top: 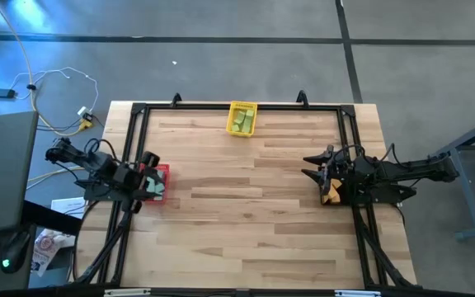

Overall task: Sort & place blocks by color
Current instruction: Return to Home Position

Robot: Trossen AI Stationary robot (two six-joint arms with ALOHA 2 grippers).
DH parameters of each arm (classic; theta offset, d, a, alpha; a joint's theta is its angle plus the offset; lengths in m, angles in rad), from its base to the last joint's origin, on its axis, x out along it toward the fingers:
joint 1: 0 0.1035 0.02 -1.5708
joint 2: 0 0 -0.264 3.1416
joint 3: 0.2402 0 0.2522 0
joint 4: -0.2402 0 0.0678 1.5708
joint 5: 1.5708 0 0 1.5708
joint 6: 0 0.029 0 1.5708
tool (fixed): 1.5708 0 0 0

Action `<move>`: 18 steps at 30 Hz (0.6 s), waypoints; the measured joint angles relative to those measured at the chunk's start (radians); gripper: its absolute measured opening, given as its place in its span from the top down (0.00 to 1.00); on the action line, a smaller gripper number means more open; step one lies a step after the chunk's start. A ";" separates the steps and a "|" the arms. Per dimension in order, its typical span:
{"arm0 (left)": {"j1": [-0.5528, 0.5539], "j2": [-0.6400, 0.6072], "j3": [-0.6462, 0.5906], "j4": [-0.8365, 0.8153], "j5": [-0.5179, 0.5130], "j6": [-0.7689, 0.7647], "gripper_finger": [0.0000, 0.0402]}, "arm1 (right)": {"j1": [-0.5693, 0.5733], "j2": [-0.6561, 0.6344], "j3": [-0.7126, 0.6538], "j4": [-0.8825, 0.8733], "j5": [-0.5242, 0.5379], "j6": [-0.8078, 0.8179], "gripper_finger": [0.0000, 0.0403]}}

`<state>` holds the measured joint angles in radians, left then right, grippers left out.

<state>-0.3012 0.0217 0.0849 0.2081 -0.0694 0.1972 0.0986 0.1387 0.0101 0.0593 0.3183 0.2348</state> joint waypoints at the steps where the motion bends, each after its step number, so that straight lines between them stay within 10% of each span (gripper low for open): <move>1: 0.000 0.002 0.000 -0.002 -0.004 -0.008 0.62 | 0.000 -0.002 0.000 0.000 0.000 0.000 0.45; 18: 0.000 0.002 0.000 -0.032 -0.013 -0.037 0.62 | 0.000 -0.001 0.000 -0.001 0.000 0.000 0.45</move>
<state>-0.3012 0.0235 0.0853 0.1761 -0.0822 0.1600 0.0989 0.1379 0.0101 0.0586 0.3183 0.2348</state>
